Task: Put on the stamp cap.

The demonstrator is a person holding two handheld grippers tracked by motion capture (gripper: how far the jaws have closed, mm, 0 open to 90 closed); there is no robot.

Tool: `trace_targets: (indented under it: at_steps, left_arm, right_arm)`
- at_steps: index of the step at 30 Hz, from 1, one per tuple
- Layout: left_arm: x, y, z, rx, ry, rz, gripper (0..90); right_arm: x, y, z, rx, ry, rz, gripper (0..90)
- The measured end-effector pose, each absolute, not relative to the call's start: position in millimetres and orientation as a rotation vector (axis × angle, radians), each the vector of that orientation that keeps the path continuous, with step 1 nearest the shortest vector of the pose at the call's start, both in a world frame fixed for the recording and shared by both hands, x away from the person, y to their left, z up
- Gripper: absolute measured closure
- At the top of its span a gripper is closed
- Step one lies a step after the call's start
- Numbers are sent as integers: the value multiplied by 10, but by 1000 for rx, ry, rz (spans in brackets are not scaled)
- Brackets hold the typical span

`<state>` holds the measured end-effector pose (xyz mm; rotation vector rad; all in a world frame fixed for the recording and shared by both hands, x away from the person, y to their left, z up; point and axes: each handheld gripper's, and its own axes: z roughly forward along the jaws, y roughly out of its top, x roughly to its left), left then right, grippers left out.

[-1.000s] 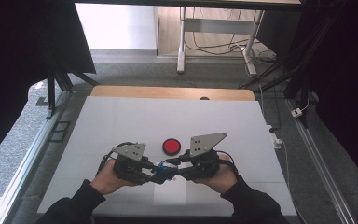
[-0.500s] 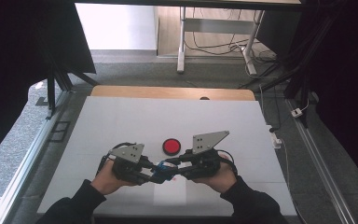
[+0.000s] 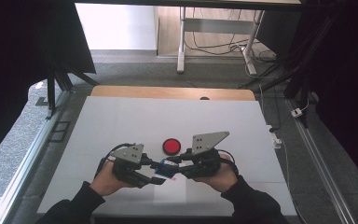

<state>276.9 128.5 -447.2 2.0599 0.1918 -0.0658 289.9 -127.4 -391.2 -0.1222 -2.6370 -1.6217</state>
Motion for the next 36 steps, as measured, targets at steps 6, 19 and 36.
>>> trace_targets:
  at_steps: [6, 19, 36]
  left_arm:
    - [2736, 1315, -4470, 2088, 274, -16, 387]
    - [2635, 1465, -4483, 2085, 473, 47, 248]
    - [2274, 1857, -4568, 2107, 715, 146, 77]
  right_arm:
    - [2891, -1273, -3909, -130, -2658, -1624, 715]
    - [2895, -1290, -3896, -167, -2695, -1626, 715]
    - [2931, -1338, -3906, -243, -2744, -1621, 714]
